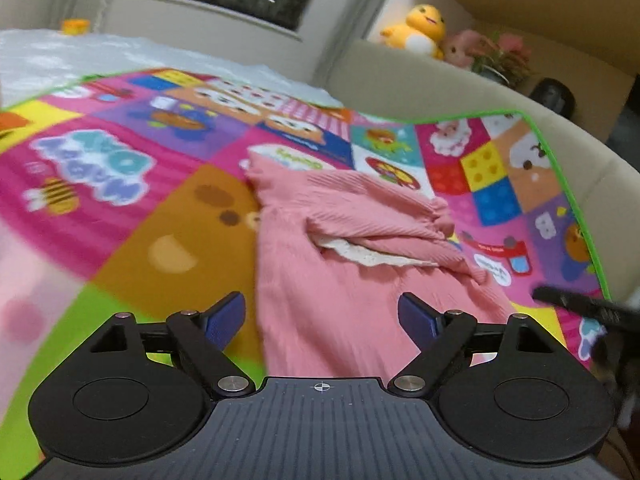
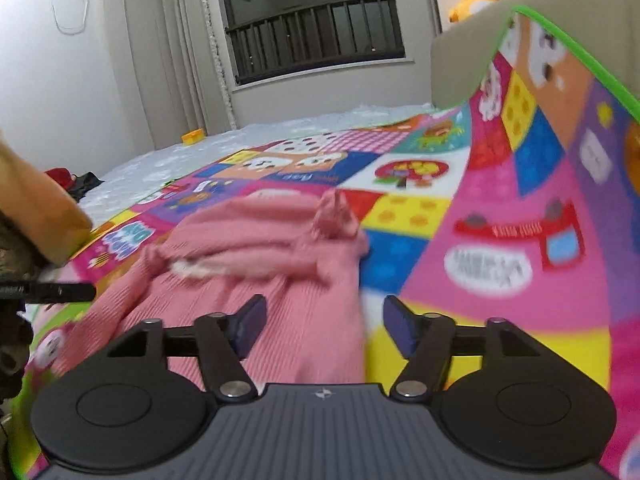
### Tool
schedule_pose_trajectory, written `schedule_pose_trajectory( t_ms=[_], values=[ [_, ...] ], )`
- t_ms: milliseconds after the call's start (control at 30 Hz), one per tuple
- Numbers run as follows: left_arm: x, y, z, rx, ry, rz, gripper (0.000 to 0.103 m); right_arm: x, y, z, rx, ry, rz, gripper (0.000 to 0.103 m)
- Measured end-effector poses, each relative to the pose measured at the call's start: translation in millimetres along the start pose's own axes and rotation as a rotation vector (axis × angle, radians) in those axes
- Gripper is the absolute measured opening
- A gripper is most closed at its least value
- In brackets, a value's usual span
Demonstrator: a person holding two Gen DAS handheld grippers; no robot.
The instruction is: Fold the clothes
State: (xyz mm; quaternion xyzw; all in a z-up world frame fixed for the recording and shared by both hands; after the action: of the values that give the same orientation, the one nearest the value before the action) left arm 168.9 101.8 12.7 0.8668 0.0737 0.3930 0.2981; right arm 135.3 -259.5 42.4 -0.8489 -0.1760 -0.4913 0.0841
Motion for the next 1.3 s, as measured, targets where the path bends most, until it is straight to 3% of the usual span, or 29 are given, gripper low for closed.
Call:
schedule_pose_trajectory(
  t_ms=[200, 300, 367, 433, 667, 800, 867, 1067, 1133, 1300],
  values=[
    [29, -1, 57, -0.034, -0.057, 0.01, 0.086, 36, 32, 91, 0.043, -0.075, 0.12, 0.068],
    [43, -1, 86, -0.045, -0.082, 0.011, 0.079, 40, 39, 134, 0.081, -0.13, 0.177, 0.067],
    [50, -6, 99, -0.051, -0.086, 0.009, 0.075, 40, 35, 157, 0.11, -0.168, 0.151, 0.052],
    [57, -9, 111, -0.05, -0.084, 0.014, 0.074, 46, 28, 171, 0.096, -0.169, 0.08, 0.046],
    [89, -18, 149, -0.013, -0.05, 0.019, 0.074, 83, 40, 234, 0.052, -0.153, -0.02, 0.043],
    [83, -17, 128, -0.017, -0.037, 0.025, 0.082, 90, 48, 215, 0.036, -0.109, -0.03, 0.05],
    [67, -14, 100, -0.022, -0.027, 0.028, 0.09, 84, 49, 189, 0.022, -0.078, -0.047, 0.067],
    [4, 15, 31, -0.092, -0.024, 0.099, 0.095, 36, 52, 97, -0.041, -0.04, -0.056, 0.097],
    [-15, 25, 26, -0.106, -0.037, 0.139, 0.095, 14, 54, 76, -0.051, -0.06, -0.012, 0.102],
    [-54, 40, 32, -0.092, -0.051, 0.237, 0.101, -32, 60, 49, -0.037, -0.152, 0.149, 0.103]
  ],
)
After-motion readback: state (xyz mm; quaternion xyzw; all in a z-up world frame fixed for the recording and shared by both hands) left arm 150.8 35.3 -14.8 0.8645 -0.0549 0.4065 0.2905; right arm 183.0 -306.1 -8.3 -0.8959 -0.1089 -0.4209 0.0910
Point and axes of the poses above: each gripper's, at about its wrist camera, not at the fingertips, and z roughly the way its jaws point, y to its right, x to its top, the point moved 2 cm from there along z, roughly the way its jaws point, and after that the axes turned 14 degrees about -z, right-handed, at the moved point
